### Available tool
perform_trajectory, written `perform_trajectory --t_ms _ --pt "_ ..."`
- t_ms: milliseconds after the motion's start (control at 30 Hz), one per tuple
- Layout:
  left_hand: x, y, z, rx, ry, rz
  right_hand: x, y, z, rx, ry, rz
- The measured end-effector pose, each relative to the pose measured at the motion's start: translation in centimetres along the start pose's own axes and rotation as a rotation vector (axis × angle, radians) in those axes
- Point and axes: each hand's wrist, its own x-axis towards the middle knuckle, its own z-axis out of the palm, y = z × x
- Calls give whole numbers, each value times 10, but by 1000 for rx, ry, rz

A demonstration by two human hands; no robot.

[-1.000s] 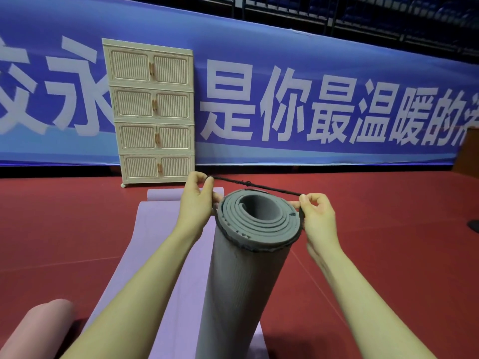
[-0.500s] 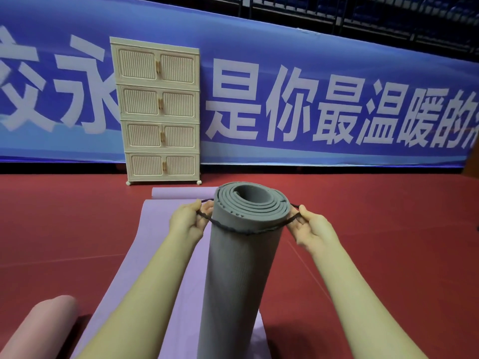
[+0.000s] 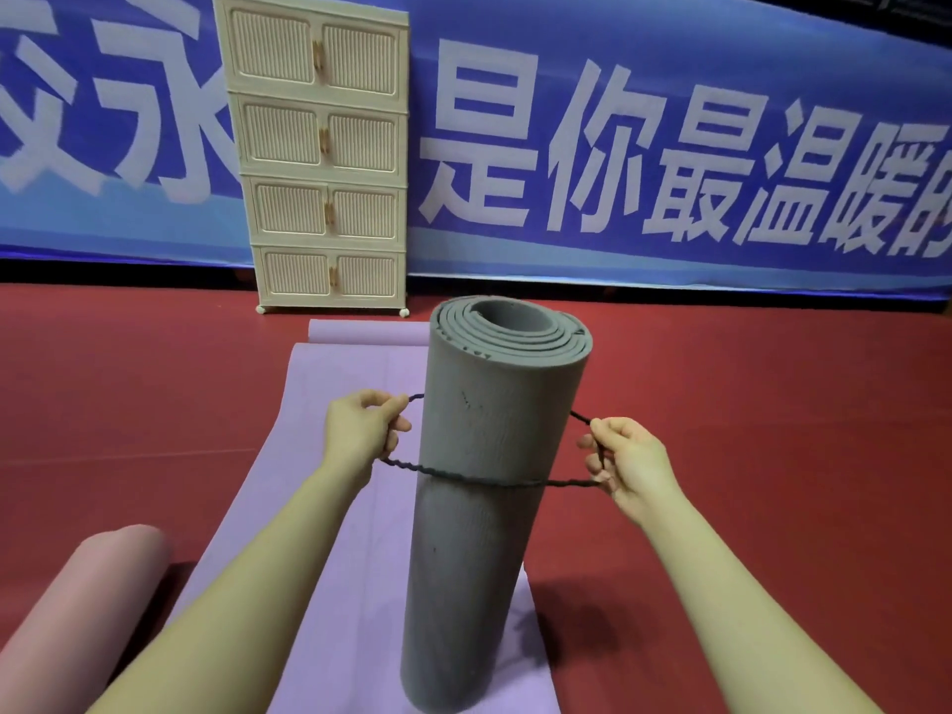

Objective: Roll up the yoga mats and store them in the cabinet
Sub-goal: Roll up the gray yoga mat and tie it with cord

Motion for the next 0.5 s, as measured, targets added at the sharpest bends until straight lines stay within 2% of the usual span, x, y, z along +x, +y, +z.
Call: perform_trajectory --t_ms 200,500 --pt "24 -52 -9 81 8 -63 17 50 7 -108 5 58" --pt "32 -134 -25 138 -22 -243 37 141 2 -140 4 223"
